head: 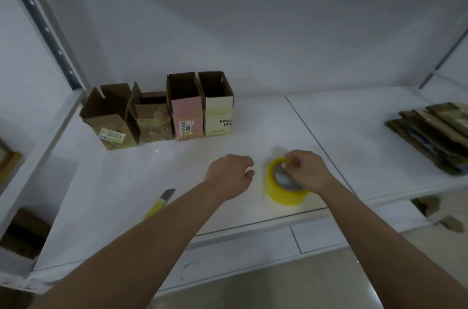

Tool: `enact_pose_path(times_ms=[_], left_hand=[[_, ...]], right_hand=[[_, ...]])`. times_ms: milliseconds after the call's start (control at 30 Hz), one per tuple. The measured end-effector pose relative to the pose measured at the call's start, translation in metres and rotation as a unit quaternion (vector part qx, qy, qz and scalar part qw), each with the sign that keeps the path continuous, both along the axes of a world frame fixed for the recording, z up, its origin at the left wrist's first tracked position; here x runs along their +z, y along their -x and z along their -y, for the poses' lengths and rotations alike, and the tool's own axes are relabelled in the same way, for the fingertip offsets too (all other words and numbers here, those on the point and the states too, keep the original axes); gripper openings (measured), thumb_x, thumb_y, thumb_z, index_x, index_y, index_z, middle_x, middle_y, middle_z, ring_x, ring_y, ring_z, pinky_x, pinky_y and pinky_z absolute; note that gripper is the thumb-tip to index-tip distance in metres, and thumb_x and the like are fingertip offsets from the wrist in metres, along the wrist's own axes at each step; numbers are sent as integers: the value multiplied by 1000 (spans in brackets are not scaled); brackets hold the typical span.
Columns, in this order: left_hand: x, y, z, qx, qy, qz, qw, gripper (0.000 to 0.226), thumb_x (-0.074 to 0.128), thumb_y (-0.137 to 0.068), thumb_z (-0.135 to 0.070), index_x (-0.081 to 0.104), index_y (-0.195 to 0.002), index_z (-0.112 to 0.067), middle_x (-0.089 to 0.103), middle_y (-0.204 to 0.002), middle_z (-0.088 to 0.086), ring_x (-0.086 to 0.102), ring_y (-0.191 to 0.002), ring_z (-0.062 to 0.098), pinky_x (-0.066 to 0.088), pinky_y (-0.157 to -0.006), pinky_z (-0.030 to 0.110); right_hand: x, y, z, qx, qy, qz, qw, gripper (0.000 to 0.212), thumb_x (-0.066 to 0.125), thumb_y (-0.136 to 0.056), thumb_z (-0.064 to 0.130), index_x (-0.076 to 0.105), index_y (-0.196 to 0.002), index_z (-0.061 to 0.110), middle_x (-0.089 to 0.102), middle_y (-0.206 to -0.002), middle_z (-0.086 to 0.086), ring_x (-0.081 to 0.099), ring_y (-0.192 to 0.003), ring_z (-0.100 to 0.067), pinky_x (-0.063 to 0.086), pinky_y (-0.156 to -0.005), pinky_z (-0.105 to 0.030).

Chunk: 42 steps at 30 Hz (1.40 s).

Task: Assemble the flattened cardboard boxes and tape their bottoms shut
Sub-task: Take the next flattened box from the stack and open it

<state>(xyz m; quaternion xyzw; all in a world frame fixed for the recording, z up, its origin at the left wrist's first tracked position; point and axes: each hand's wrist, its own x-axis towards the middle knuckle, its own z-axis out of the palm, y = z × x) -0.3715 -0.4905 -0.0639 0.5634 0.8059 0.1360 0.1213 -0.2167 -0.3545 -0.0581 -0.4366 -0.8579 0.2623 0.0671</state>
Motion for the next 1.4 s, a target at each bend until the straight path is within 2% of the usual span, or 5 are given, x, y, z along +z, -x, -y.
enact_pose_path(times_ms=[200, 567, 733, 933, 1400], left_hand=[[23, -47, -59, -102, -25, -51, 993, 34, 44, -99, -35, 56, -129, -25, 60, -129, 2, 53, -118, 25, 45, -90, 34], [84, -193, -225, -211, -87, -138, 964, 35, 43, -99, -35, 58, -126, -19, 62, -125, 3, 56, -113, 25, 47, -88, 35], [92, -301, -306, -240, -110, -126, 956, 29, 47, -95, -33, 62, -116, -20, 64, -115, 4, 58, -107, 27, 41, -74, 31], [76, -358, -376, -235, -88, -95, 963, 26, 50, -95, -32, 64, -111, -15, 65, -108, 4, 60, -100, 26, 39, -69, 28], [39, -360, -453, -258, -17, -93, 962, 44, 57, -89, -11, 53, -132, -12, 53, -133, 12, 54, -118, 33, 50, -92, 45]], right_hand=[[3, -60, -14, -85, -16, -30, 996, 28, 63, -92, 23, 65, -118, 12, 67, -103, -5, 62, -106, -24, 43, -90, -26], [55, -201, -142, -140, -97, -44, 984, 32, 55, -97, 28, 62, -124, 14, 66, -112, -6, 61, -105, -23, 47, -87, -29], [64, -300, -212, -166, -114, -6, 980, 15, 54, -93, 23, 65, -88, 15, 63, -84, -4, 64, -91, -29, 45, -68, -30], [43, -370, -274, -213, -93, 21, 973, 20, 51, -95, 26, 59, -79, 18, 62, -86, -2, 61, -89, -27, 49, -73, -32], [28, -364, -347, -164, -195, 148, 956, 50, 56, -90, 28, 44, -137, 16, 44, -141, -8, 35, -130, -31, 37, -101, -41]])
